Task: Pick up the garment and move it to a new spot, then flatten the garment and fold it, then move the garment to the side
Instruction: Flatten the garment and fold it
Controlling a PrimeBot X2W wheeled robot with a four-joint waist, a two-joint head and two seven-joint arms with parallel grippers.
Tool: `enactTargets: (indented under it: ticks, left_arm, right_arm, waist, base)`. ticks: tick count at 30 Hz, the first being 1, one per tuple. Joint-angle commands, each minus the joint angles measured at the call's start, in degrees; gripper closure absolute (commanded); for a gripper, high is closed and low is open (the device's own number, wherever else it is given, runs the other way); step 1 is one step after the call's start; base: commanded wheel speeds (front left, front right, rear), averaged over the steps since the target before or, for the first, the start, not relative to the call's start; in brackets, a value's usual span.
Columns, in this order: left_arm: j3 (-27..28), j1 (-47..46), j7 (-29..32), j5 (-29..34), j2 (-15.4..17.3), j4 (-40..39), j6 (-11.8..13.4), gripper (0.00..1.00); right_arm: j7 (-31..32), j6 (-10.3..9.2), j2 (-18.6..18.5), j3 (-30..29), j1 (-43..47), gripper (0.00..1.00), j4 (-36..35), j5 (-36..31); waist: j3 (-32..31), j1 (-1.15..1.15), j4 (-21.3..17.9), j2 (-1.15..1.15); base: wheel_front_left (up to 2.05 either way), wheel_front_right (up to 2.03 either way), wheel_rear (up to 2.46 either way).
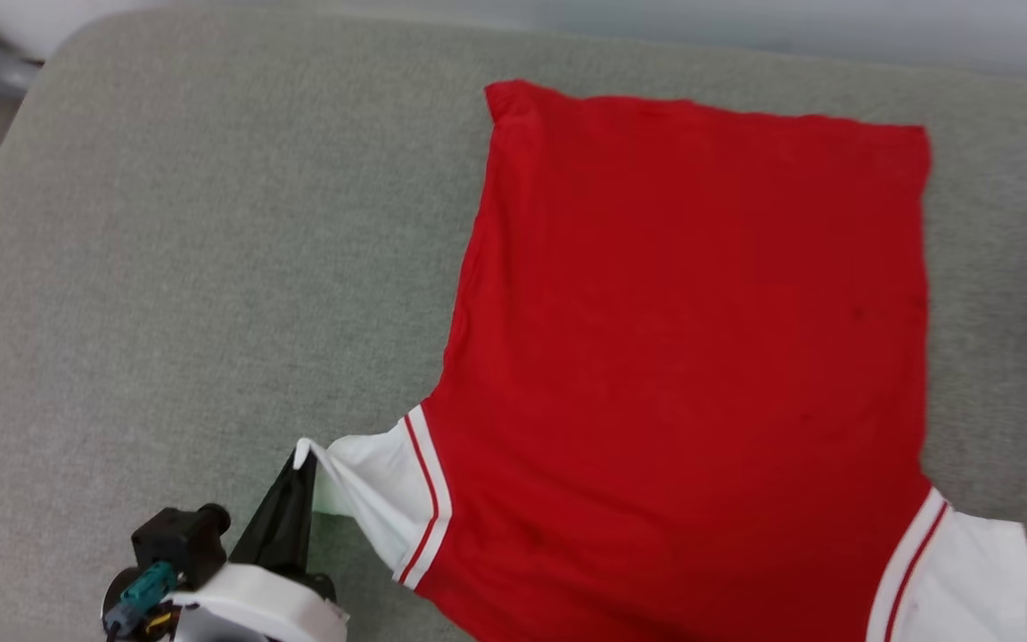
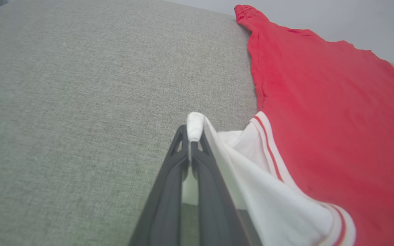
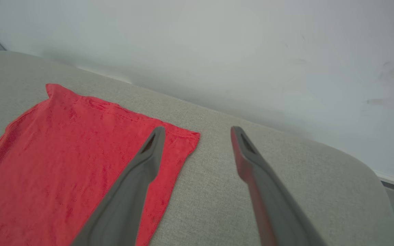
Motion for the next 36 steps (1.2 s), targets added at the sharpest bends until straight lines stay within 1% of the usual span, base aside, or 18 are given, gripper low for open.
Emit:
enactTargets:
  ticks: [1,3,7,10,14,17,22,24,28,31,32,34,36]
  left_arm:
    - [0.3,-1.6,-0.2,0.8,-0.8,-0.2,-0.5,1.00]
    - [0.5,-2.7,-0.2,1.9,-1.8,-0.2,-1.1,1.00]
    - [1.2,-4.7,-0.2,4.0,-3.7,-0.3,-2.4,1.00]
    - [1.8,-5.8,-0.2,5.5,-5.0,-0.5,-3.2,1.00]
    - [2.9,-6.8,-0.2,7.1,-6.7,-0.6,-4.2,1.00]
    - [3.5,-7.3,-0.2,8.4,-7.9,-0.8,-5.0,1.00]
    - [4.4,-8.0,-0.1,9.8,-9.2,-1.0,-6.0,1.00]
    - [4.8,-8.3,-0.1,10.5,-9.9,-1.1,-6.5,1.00]
    - [5.3,-9.2,-0.1,11.7,-10.9,-0.8,-7.6,1.00]
    - [5.7,-9.5,0.0,12.4,-11.5,-0.3,-8.4,1.00]
    - [5.9,-9.7,0.0,12.6,-11.7,-0.1,-8.5,1.00]
    - [6.3,-9.9,0.0,13.0,-11.9,0.1,-8.9,1.00]
    - [6.6,-9.7,0.0,13.2,-12.1,0.3,-9.2,1.00]
  right_arm:
    - [3.5,-0.04,-0.6,1.2,-3.0,0.00,1.6,-0.2]
    - [9.0,-0.04,-2.3,3.0,-6.6,0.00,3.6,-0.8]
    - [17.8,-0.04,-3.4,5.5,-12.5,0.00,6.9,-0.6]
    - [22.7,-0.04,-4.5,7.9,-16.0,0.00,8.7,-1.4]
    - [27.6,-0.05,-5.0,9.4,-19.5,0.00,12.2,-2.1]
    - [29.2,-0.04,-5.7,11.0,-21.5,0.00,13.8,-3.1]
    - [30.5,-0.04,-5.3,11.9,-22.2,0.00,16.8,-4.1]
    - [31.6,-0.04,-5.6,12.7,-21.4,0.00,18.3,-4.7]
    - [33.2,-0.03,-4.8,14.0,-18.4,0.00,20.9,-3.5]
    - [33.7,-0.03,-5.6,15.5,-16.7,0.00,21.6,-3.5]
    - [33.4,-0.03,-5.7,15.7,-16.8,0.41,21.7,-3.2]
    - [32.4,-0.04,-5.9,15.7,-17.3,1.00,21.7,-3.1]
    - [31.3,-0.05,-6.2,15.7,-18.2,1.00,21.7,-3.2]
  waist:
    - [4.0,-0.02,3.0,0.00]
    - [5.7,-0.02,4.0,0.00]
    - [8.9,-0.02,5.8,0.00]
    - [10.9,-0.02,6.7,0.00]
    - [13.3,-0.02,7.7,0.00]
    - [15.2,-0.02,8.3,0.00]
    - [17.3,-0.02,8.7,0.00]
    - [18.2,-0.02,8.9,0.00]
    - [19.4,-0.02,9.2,0.00]
    - [19.6,-0.02,9.3,0.00]
    - [19.6,-0.02,9.2,0.00]
    - [19.4,-0.02,9.1,0.00]
    - [18.8,-0.02,8.9,0.00]
  base:
    - [0.00,0.00,0.00]
    - [0.00,0.00,0.00]
    - [0.00,0.00,0.00]
    - [0.00,0.00,0.00]
    - [0.00,0.00,0.00]
    - [0.00,0.00,0.00]
    - [0.00,0.00,0.00]
    - [0.00,0.00,0.00]
    - [0.00,0.00,0.00]
    - [0.00,0.00,0.00]
    - [0.00,0.00,0.00]
    - [0.00,0.00,0.00]
    - [0.00,0.00,0.00]
